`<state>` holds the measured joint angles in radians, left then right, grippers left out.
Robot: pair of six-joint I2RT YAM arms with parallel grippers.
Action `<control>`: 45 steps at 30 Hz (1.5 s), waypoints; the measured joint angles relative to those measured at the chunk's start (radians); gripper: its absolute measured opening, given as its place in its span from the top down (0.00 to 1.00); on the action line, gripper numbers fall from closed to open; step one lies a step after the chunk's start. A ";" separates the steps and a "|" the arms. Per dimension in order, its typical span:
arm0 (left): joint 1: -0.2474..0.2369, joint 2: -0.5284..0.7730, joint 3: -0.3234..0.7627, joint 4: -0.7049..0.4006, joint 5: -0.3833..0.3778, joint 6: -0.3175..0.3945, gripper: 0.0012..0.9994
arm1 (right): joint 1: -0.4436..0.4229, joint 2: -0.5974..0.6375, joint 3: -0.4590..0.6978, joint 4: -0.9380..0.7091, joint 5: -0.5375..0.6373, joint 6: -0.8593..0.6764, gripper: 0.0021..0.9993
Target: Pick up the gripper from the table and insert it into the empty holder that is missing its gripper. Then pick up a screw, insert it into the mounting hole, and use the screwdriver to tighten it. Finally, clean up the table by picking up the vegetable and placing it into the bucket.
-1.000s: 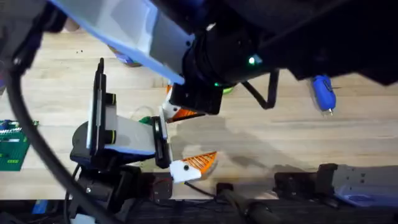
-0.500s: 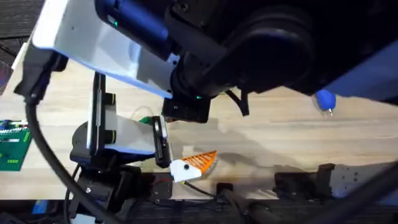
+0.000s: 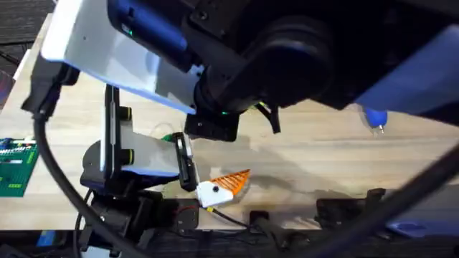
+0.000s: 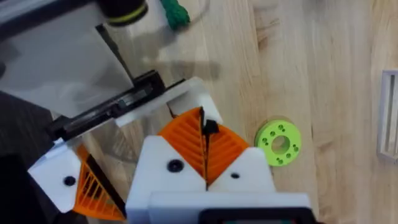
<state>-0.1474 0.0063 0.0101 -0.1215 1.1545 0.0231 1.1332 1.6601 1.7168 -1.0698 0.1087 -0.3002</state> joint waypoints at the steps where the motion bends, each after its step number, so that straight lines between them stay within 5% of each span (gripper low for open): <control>1: 0.000 0.000 0.000 0.000 0.000 0.000 0.01 | 0.000 0.002 0.000 0.000 0.000 0.000 0.99; 25: 0.000 0.000 0.000 0.001 -0.003 0.000 0.01 | 0.000 0.043 0.001 0.016 0.000 0.000 0.98; 33: 0.000 0.000 0.000 0.001 -0.007 -0.001 0.01 | -0.008 0.041 0.006 0.011 0.024 -0.004 0.04; 45: -0.001 0.000 0.000 0.003 -0.020 0.000 0.01 | -0.146 0.039 0.007 0.134 0.010 0.263 0.01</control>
<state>-0.1486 0.0063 0.0097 -0.1184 1.1347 0.0231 0.9875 1.6990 1.7241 -0.9355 0.1182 -0.0368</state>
